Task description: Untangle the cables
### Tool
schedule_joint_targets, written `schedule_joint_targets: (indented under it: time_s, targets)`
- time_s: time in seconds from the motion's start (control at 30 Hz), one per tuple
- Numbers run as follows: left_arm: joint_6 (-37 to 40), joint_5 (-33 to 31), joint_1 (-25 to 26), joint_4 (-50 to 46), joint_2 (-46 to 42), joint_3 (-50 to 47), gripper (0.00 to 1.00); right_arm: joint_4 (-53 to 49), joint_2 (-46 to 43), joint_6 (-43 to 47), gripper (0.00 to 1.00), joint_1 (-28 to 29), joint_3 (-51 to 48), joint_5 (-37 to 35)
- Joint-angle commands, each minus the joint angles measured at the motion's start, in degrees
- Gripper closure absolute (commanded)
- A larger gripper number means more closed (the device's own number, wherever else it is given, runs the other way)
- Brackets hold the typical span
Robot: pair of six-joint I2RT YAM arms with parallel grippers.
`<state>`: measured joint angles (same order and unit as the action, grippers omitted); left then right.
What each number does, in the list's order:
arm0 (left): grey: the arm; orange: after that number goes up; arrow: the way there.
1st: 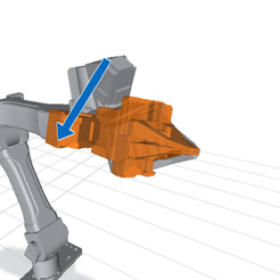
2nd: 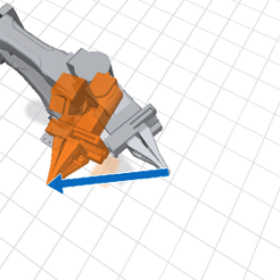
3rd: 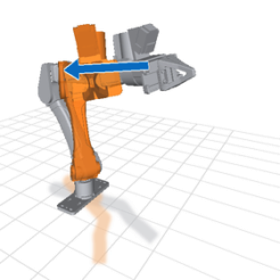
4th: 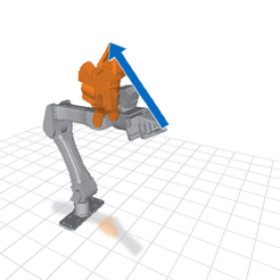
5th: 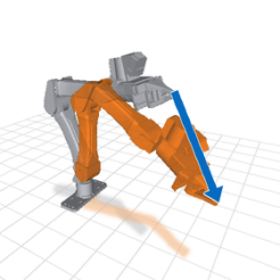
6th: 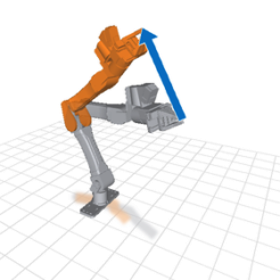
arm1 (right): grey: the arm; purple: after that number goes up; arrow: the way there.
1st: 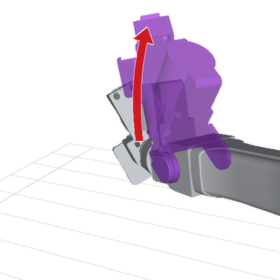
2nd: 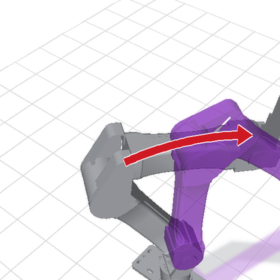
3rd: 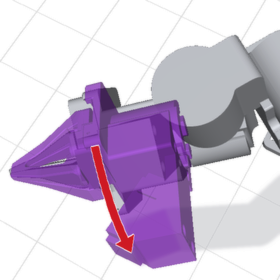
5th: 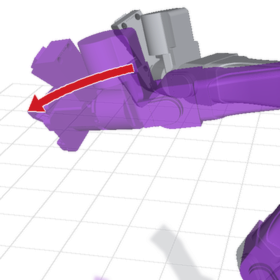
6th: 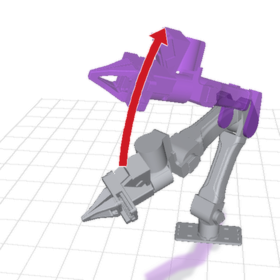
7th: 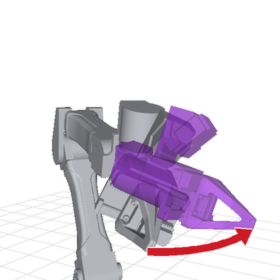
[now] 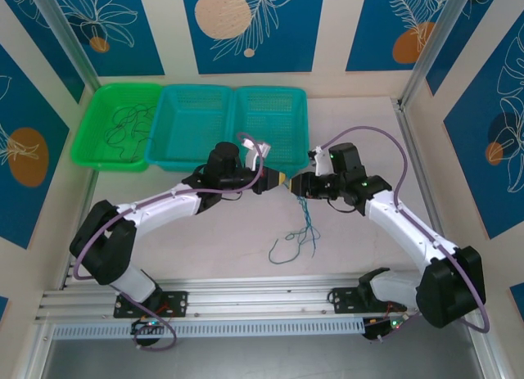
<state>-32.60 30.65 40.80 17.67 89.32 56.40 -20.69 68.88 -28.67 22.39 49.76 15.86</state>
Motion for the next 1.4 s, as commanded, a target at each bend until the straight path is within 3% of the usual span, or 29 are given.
schedule_joint_targets:
  time_s: [0.0, 0.03, 0.23, 0.43, 0.63, 0.83, 0.97, 1.1, 1.2, 1.27, 1.37]
  targets:
    - [0.6, 1.69, 0.61, 2.35, -2.63, 0.2, 1.0, 1.5, 1.28, 0.14, 0.93, 0.07, 1.08, -2.29]
    - [0.98, 1.53, 0.62, 1.88, -2.97, 0.07, 1.0, 1.51, 1.3, -0.25, 1.0, -0.03, 0.8, -2.91]
    - [5.08, -10.62, -0.66, -9.6, -8.48, -1.69, 1.0, -0.72, -4.14, -6.54, 1.0, -6.26, -4.18, -9.26]
    - [3.65, -10.32, -3.39, -9.3, -12.36, -7.14, 1.0, -6.38, -12.22, -11.21, 1.0, -21.17, -10.86, -10.15]
    - [2.7, -12.33, -4.82, -9.11, -14.31, -10.28, 1.0, -12.92, -15.72, -12.39, 1.0, -34.01, -11.58, -12.69]
    - [0.51, -15.26, -9.29, -11.96, -18.18, -14.0, 1.0, -14.96, -16.77, -13.07, 1.0, -50.08, -10.12, -8.46]
    - [0.82, -13.17, -11.0, -10.74, -20.92, -16.62, 1.0, -14.52, -16.66, -10.96, 1.0, -50.12, -10.0, -5.05]
    - [0.55, -7.0, -10.77, -7.4, -19.78, -16.75, 1.0, -11.75, -16.26, -11.7, 1.0, -41.61, -11.9, -3.62]
    - [0.77, -9.36, -10.61, -8.21, -20.34, -16.63, 1.0, -11.94, -15.3, -12.87, 1.0, -36.83, -12.09, -7.6]
    - [1.99, -16.07, -10.92, -13.0, -22.99, -16.32, 1.0, -13.33, -15.45, -14.53, 1.0, -39.66, -12.06, -9.22]
    - [2.08, -27.53, -14.02, -22.99, -28.59, -16.36, 1.0, -12.96, -16.46, -17.08, 1.0, -52.13, -13.55, -3.88]
